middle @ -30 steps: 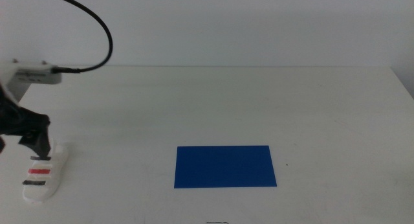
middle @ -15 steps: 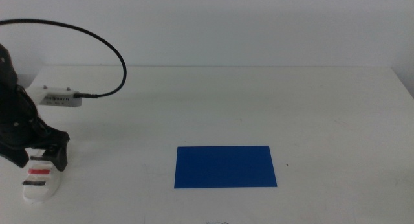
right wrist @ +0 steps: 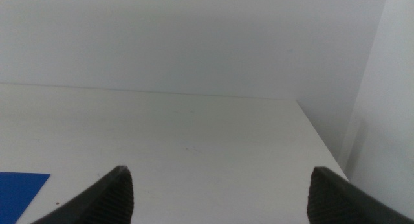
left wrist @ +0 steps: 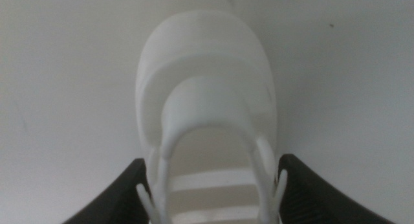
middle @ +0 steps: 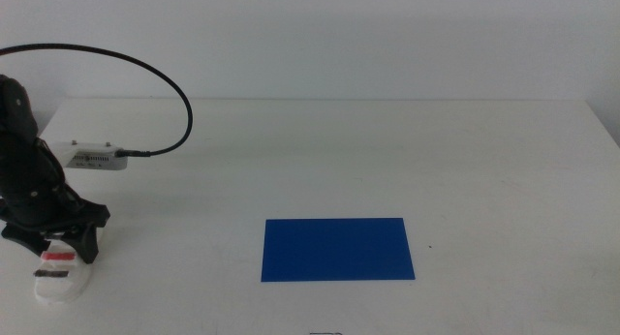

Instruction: Use one arm to grab the shoe from the table and place it on the mat.

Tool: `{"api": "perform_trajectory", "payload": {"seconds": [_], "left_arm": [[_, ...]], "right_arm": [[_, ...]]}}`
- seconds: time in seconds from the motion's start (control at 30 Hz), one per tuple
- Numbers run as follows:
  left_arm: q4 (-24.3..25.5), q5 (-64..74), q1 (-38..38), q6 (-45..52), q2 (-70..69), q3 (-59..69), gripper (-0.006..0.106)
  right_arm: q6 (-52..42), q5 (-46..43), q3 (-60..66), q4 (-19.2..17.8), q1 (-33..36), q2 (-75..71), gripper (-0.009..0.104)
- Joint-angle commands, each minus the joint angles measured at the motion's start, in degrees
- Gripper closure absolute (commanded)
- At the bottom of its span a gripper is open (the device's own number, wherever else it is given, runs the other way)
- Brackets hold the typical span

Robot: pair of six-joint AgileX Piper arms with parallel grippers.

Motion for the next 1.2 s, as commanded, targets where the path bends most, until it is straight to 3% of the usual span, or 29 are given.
{"api": "perform_trajectory", "payload": {"seconds": [0.0,0.13,0.23,0.47,0.73,0.93,1.17], "left_arm": [[-0.75,3.08,-0.03,-2.81,-3.48,-2.27,0.068],[-1.63,6.96,-1.87,-7.98,-7.52,-3.03,0.092],[-0.59,8.54,-6.15,-12.24,-11.01,-3.03,0.102],[-1.35,9.91,-20.74,-21.96,-12.66,-5.16,0.102],[-1.35,12.49,-36.80,-27.91,-3.88,-17.59,0.102],[-1.35,16.14,-44.26,-29.72,5.10,-29.24,0.102],[-1.35,18.57,-47.52,-27.30,11.51,-37.68,0.102]], "right_arm": [[-0.25,-4.33,-1.06,-0.51,0.09,-1.11,0.001],[-0.25,-4.33,-1.06,-0.51,0.09,-1.11,0.001],[-0.25,-4.33,-1.06,-0.51,0.09,-1.11,0.001],[-0.25,-4.33,-1.06,-0.51,0.09,-1.11,0.001],[-0.25,-4.33,-1.06,-0.51,0.09,-1.11,0.001],[-0.25,-4.33,-1.06,-0.51,0.09,-1.11,0.001],[-0.25,-4.33,-1.06,-0.51,0.09,-1.11,0.001]]}}
